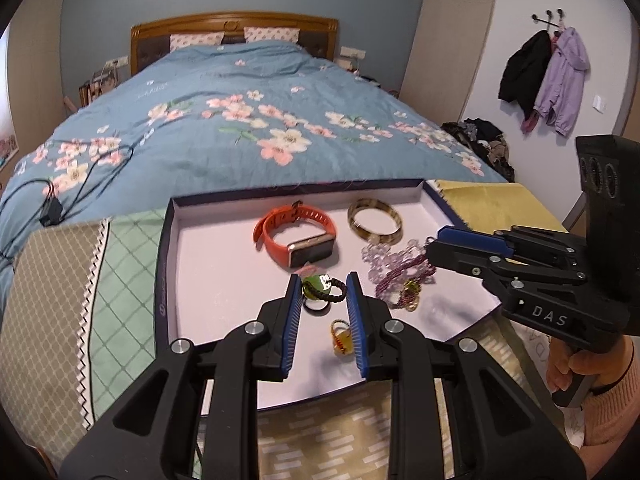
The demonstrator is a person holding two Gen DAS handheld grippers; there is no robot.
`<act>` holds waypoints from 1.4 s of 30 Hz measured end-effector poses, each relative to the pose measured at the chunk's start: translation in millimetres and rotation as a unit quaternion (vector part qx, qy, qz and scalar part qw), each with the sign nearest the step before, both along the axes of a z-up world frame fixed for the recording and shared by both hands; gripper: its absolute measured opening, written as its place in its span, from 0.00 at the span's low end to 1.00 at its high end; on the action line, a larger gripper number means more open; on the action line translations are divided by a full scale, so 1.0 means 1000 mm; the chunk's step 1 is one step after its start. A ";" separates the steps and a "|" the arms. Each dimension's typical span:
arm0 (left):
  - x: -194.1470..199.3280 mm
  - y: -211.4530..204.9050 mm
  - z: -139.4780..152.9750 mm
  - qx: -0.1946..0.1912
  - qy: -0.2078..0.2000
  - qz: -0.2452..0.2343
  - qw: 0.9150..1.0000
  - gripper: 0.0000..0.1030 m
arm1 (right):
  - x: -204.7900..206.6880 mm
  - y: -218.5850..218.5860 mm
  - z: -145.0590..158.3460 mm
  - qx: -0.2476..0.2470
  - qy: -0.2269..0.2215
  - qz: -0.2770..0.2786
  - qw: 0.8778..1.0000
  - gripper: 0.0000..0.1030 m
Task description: Organize jewelry
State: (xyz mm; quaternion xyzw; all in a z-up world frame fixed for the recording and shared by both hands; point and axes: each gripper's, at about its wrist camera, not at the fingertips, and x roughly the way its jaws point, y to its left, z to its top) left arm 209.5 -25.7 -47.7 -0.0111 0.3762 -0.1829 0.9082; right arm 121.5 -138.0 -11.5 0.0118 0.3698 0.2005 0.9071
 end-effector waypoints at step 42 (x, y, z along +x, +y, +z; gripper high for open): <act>-0.088 0.033 0.037 -0.001 -0.137 0.088 0.987 0.95 | -0.076 -0.008 0.030 -0.012 -0.122 -0.064 0.990 0.93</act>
